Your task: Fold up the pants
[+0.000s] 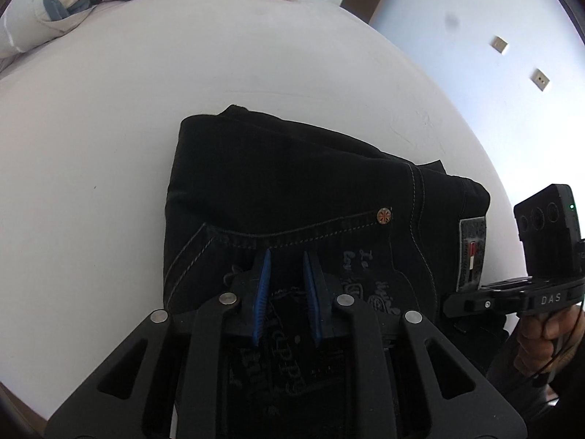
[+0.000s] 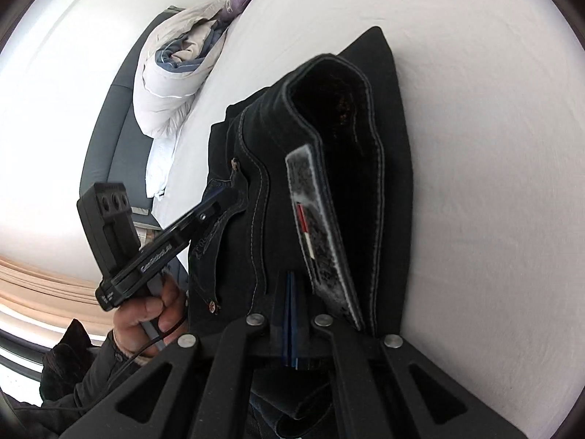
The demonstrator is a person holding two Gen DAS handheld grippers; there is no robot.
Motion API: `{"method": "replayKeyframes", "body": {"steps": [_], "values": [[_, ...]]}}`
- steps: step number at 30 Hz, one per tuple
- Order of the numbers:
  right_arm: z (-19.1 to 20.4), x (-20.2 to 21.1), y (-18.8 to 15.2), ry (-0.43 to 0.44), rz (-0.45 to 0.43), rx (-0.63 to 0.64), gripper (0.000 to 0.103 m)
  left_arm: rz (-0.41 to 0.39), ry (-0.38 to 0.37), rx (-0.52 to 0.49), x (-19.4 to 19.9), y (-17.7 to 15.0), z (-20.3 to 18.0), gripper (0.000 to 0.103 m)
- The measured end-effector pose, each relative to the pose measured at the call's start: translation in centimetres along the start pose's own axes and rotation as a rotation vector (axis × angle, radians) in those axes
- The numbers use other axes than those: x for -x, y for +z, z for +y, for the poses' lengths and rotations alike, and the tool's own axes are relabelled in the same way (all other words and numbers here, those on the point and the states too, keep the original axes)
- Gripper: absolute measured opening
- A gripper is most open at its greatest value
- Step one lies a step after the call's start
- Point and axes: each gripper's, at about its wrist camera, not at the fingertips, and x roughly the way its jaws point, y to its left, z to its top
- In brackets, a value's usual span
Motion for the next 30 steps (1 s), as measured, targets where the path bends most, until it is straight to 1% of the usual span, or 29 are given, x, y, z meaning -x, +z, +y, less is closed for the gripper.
{"method": "replayKeyframes", "body": {"steps": [3,6,10,13,14,21,25,26,30], "values": [[-0.1,0.1,-0.1,-0.003,-0.002,0.004,0.0,-0.024,0.054,-0.046,1.0,-1.3,-0.8,0.017],[0.0,0.5,-0.5,-0.009,-0.008,0.011,0.0,-0.052,0.075,-0.017,2.4,-2.4,-0.7,0.017],[0.6,0.8,-0.9,-0.023,-0.021,0.02,0.0,-0.054,0.109,-0.014,3.2,-3.8,-0.7,0.017],[0.8,1.8,-1.6,-0.047,-0.039,0.035,0.0,-0.051,0.119,-0.016,3.4,-4.8,-0.8,0.017],[0.7,2.3,-1.8,-0.042,-0.044,0.032,0.0,-0.052,0.119,-0.017,3.7,-5.4,-1.8,0.017],[-0.5,5.1,-4.0,-0.042,-0.085,0.009,0.0,-0.052,0.124,-0.006,4.6,-6.1,-1.7,0.017],[-0.5,5.7,-5.2,-0.057,-0.085,0.021,0.0,-0.057,0.139,-0.008,4.8,-6.7,-2.2,0.017],[-0.4,5.8,-5.4,-0.061,-0.085,0.024,0.0,-0.059,0.142,-0.008,4.5,-6.0,-2.0,0.018],[-1.0,5.8,-6.1,-0.097,-0.083,0.021,0.0,-0.075,0.154,0.001,5.1,-6.9,-2.4,0.018]]}}
